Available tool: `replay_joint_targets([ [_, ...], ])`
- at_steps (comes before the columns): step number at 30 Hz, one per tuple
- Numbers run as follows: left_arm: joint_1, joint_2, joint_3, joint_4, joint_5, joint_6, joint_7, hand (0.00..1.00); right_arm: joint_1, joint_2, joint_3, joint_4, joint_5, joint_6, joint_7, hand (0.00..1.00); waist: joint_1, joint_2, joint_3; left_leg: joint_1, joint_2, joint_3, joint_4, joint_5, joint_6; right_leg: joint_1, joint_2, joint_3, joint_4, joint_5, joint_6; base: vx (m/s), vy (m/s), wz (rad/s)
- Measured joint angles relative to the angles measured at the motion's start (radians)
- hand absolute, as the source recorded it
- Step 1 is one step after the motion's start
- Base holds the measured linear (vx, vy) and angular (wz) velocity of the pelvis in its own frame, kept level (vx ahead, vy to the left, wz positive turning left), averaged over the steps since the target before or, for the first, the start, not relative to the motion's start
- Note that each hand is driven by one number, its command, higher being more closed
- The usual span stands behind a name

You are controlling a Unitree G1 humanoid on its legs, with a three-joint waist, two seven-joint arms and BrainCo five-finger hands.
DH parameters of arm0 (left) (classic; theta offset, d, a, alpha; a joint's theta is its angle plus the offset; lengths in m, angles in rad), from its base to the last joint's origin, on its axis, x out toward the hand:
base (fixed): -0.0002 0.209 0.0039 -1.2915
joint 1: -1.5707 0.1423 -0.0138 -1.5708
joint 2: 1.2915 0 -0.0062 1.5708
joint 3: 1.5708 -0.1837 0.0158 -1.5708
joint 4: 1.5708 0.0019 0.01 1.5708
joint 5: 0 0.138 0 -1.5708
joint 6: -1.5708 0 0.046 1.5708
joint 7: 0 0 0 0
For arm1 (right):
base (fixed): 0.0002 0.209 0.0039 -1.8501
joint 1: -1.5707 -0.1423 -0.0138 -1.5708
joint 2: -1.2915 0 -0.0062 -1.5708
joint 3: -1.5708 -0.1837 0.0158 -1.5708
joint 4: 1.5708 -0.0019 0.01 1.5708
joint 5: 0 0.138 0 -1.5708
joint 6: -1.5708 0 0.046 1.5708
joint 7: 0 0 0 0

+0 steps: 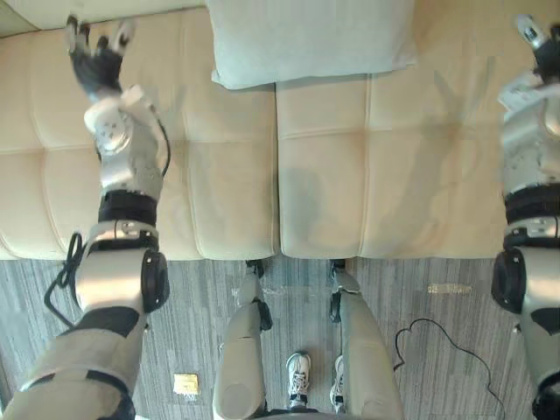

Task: Pick up cushions and gather them together orderly.

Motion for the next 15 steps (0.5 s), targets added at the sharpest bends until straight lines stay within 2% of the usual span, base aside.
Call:
replay_joint_targets([
  [3, 0.159, -0.005, 0.007, -0.123, 0.0, -0.001, -0.019, 0.0, 0.199, 0.013, -0.091, -0.134, -0.015, -0.013, 0.01, 0.0, -0.001, -0.007, -0.001, 0.033, 0.0, -0.004, 0.001, -0.033, 0.001, 0.02, 0.001, 0.001, 0.031, -0.029, 0.001, -0.01, -0.025, 0.04],
  [5, 0.305, -0.035, 0.006, -0.229, 0.002, -0.006, -0.028, 0.0, 0.364, 0.076, -0.145, -0.242, -0.051, -0.026, 0.019, 0.0, -0.004, -0.027, -0.007, 0.06, -0.006, -0.004, 0.009, -0.041, 0.003, 0.043, -0.005, 0.004, 0.043, -0.043, 0.006, 0.0, -0.017, 0.01],
  [7, 0.467, -0.1, -0.012, -0.31, 0.024, -0.016, -0.042, 0.0, 0.529, 0.176, -0.175, -0.338, -0.095, -0.033, 0.029, 0.0, -0.005, -0.045, -0.015, 0.107, -0.012, -0.004, 0.016, -0.058, 0.006, 0.091, -0.012, 0.004, 0.049, -0.06, 0.012, 0.05, -0.034, 0.04],
  [8, 0.612, -0.169, -0.045, -0.368, 0.052, -0.017, -0.061, 0.0, 0.667, 0.275, -0.174, -0.418, -0.141, -0.034, 0.041, 0.0, -0.006, -0.064, -0.035, 0.137, -0.017, -0.004, 0.03, -0.079, 0.012, 0.125, -0.018, 0.005, 0.052, -0.071, 0.009, 0.09, -0.028, 0.03],
  [10, 0.703, -0.221, -0.07, -0.389, 0.078, -0.016, -0.07, 0.0, 0.751, 0.346, -0.172, -0.458, -0.175, -0.036, 0.056, 0.0, -0.004, -0.079, -0.046, 0.158, -0.018, -0.004, 0.049, -0.101, 0.007, 0.153, -0.022, 0.005, 0.052, -0.08, 0.011, 0.09, -0.017, 0.02],
  [13, 0.916, -0.331, -0.136, -0.392, 0.147, 0.01, -0.128, 0.0, 0.948, 0.512, -0.157, -0.489, -0.281, -0.035, 0.103, 0.0, -0.003, -0.115, -0.097, 0.225, -0.025, -0.004, 0.07, -0.139, 0.003, 0.231, -0.031, 0.006, 0.051, -0.103, 0.016, 0.11, -0.002, 0.02],
  [15, 1.0, -0.367, -0.164, -0.381, 0.194, 0.016, -0.152, 0.0, 1.033, 0.565, -0.124, -0.487, -0.329, -0.032, 0.128, 0.0, -0.002, -0.123, -0.12, 0.266, -0.027, -0.002, 0.092, -0.166, 0.002, 0.281, -0.036, 0.007, 0.047, -0.116, 0.019, 0.1, 0.01, -0.02],
])
